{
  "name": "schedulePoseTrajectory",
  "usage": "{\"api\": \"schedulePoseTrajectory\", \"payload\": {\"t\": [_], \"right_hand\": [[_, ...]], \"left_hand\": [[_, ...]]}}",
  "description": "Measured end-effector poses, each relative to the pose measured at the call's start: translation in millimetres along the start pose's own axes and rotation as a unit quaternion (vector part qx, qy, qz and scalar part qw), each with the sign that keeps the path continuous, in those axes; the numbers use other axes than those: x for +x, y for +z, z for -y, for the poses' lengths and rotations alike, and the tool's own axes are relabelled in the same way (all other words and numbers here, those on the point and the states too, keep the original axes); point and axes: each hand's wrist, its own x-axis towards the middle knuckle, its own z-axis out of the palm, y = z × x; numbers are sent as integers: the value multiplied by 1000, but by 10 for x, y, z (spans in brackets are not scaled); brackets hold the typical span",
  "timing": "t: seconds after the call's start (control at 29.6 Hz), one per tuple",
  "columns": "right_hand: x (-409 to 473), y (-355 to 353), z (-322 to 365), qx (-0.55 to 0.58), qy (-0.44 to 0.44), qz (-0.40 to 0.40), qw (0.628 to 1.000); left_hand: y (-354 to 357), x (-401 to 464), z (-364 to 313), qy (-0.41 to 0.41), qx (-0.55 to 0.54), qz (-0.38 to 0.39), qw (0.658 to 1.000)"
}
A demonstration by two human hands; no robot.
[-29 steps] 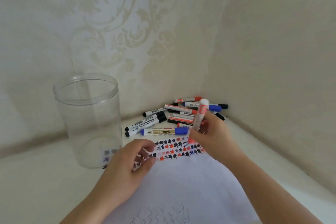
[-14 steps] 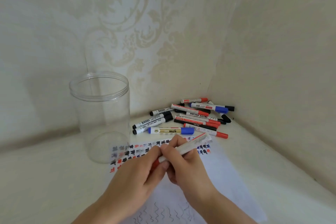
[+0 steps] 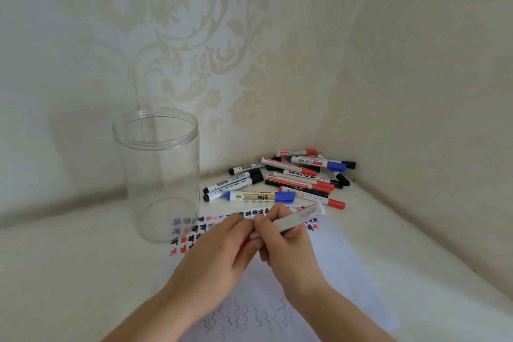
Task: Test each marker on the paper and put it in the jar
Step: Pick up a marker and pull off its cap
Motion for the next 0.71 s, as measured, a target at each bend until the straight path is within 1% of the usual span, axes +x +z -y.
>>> {"api": "schedulePoseTrajectory", "payload": {"t": [0.03,0.13,0.34,0.44,0.51,0.61,0.71], "right_hand": [[14,-4,-7,-7,-2,-6,1000],[13,14,-16,1,5,-16,1000],[6,-20,4,21,-10,-23,999],[21,-77,103,13,-14,-15,1000],[110,-234,189,11,-11,-21,1000],[340,-690,273,11,18,-72,997],[502,-1062,207,-42,60,-116,991]], "left_hand": [[15,12,-9,1,11,7,1000],[57,7,-71,-26,-10,27,999],[77,11,-44,-10,-3,12,1000],[34,70,-97,-19,-4,25,999],[11,158,-146,-49,2,31,998],[57,297,-167,-93,-6,42,995],[193,452,-175,-103,-30,78,991]]}}
